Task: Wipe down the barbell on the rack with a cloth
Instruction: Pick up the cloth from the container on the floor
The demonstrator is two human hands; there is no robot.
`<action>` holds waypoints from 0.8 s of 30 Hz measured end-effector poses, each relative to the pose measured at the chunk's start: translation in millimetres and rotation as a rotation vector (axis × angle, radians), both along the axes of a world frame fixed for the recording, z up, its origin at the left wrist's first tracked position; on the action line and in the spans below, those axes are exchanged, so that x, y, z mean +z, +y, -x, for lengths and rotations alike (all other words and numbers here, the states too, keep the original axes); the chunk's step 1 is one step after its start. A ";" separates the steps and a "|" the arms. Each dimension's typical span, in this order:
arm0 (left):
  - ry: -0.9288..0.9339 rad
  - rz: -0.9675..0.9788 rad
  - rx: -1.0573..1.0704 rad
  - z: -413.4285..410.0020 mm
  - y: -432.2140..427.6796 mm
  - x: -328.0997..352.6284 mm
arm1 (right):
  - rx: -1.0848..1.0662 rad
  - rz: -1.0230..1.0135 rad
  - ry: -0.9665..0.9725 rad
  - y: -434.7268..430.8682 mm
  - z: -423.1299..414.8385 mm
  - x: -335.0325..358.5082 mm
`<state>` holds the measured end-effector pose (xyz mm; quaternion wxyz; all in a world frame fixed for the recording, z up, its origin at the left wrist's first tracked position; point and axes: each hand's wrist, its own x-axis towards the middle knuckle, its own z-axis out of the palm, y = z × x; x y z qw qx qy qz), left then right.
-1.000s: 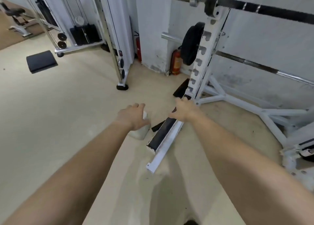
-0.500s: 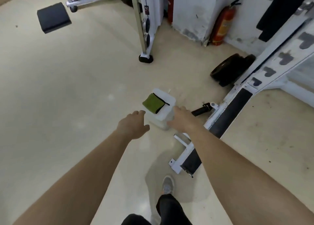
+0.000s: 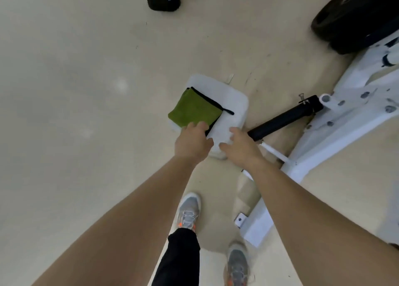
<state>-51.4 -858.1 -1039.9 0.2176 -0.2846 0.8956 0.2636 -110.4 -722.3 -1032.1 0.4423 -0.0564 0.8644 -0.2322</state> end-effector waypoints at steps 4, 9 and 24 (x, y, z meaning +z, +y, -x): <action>0.031 0.083 -0.029 24.9 -8.6 -76.1 | -0.196 0.049 -0.076 -6.2 0.3 -65.3; 0.083 0.061 0.024 32.6 -22.9 -108.5 | -0.233 0.035 -0.069 2.5 -10.5 -82.7; 0.476 -0.541 0.371 19.0 -52.6 212.5 | -0.389 0.269 0.163 -54.5 5.7 205.3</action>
